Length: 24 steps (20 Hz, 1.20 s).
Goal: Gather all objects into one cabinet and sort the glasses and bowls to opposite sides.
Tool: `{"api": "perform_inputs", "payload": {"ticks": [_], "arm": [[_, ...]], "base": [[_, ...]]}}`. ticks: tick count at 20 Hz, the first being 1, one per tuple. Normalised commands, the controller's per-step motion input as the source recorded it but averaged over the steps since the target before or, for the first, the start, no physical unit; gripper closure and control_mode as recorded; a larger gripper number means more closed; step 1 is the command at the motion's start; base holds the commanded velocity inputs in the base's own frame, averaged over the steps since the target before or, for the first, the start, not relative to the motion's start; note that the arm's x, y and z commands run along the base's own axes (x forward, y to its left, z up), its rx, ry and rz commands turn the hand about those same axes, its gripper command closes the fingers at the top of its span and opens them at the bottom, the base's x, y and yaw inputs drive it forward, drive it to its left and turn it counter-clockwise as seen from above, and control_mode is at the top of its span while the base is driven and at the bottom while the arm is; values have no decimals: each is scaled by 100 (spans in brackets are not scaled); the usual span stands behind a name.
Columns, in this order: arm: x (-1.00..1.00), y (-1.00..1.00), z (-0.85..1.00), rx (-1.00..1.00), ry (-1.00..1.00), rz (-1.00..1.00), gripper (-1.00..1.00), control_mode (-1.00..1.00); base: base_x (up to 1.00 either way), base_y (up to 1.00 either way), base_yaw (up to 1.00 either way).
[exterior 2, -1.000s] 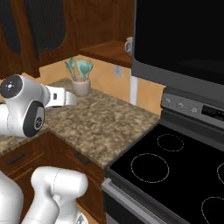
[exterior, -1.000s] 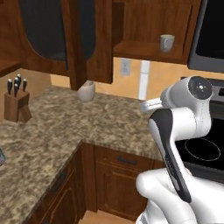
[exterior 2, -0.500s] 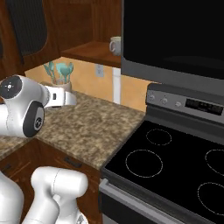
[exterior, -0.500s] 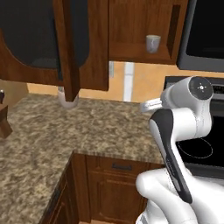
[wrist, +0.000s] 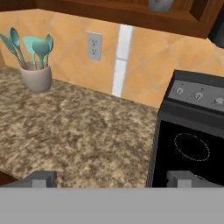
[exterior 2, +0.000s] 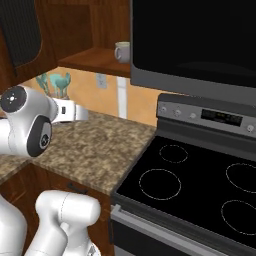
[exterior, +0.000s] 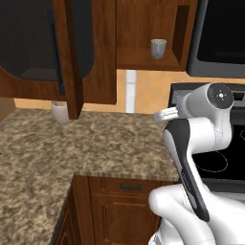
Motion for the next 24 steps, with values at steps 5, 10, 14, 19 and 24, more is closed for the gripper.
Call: {"api": "perform_inputs", "payload": {"ticks": [5, 10, 14, 19, 24], "arm": [[0, 0, 0, 0, 0, 0, -100, 100], [0, 0, 0, 0, 0, 0, -100, 100], [2, 0, 14, 1, -4, -2, -100, -100], [0, 0, 67, 6, -12, 0, -100, -100], [-1, 7, 81, 4, -8, -1, -100, -100]], "base": [[24, -34, -8], [35, 0, -8], [5, 0, -3], [0, 0, 0], [0, 0, 0]]}}
